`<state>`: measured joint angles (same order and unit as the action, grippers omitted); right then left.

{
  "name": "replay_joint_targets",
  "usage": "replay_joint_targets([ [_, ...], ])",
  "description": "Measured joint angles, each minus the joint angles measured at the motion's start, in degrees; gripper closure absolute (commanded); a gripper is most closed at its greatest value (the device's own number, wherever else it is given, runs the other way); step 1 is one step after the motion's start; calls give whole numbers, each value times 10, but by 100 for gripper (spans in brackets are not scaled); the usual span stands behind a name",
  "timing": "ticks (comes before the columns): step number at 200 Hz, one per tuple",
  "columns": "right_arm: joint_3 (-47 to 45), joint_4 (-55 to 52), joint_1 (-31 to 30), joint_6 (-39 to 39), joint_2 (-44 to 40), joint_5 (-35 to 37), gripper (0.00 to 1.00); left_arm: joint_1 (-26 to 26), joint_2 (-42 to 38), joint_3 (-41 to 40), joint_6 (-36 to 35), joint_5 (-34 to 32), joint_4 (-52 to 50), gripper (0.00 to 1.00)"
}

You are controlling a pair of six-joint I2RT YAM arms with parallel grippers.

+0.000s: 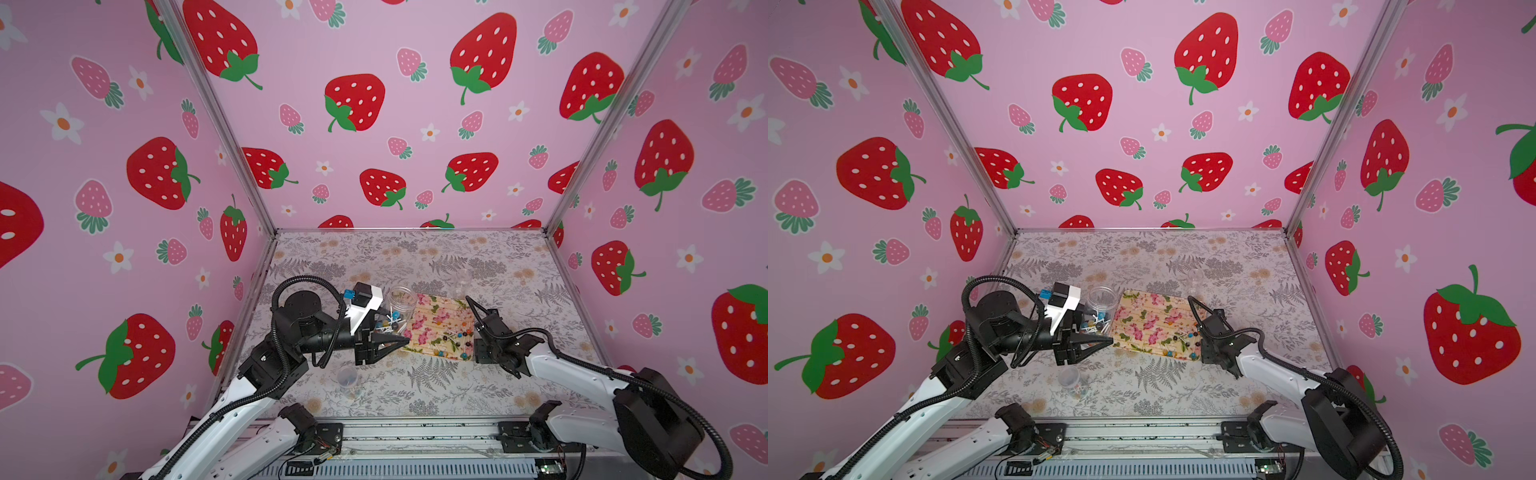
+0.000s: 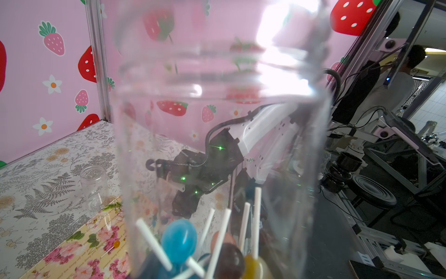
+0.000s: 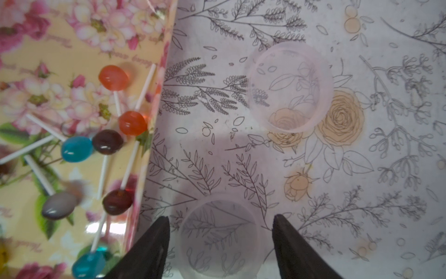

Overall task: Pour the candies out of the jar
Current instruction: Place the lid at the center of the board.

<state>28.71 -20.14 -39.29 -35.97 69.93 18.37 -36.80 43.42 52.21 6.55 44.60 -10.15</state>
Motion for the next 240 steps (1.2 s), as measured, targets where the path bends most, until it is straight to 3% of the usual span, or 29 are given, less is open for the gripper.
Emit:
replay_joint_targets([
  [48,0,-10,1,-4,-9,-5,14,0,0,-2,4,0,0,53],
  [95,31,-59,1,1,-117,-10,7,0,0,-5,9,0,1,53],
  [159,47,-121,1,13,-268,-40,4,0,2,-29,19,-2,14,53],
  [240,74,-190,1,13,-323,-56,2,-2,11,-41,28,-4,33,52],
])
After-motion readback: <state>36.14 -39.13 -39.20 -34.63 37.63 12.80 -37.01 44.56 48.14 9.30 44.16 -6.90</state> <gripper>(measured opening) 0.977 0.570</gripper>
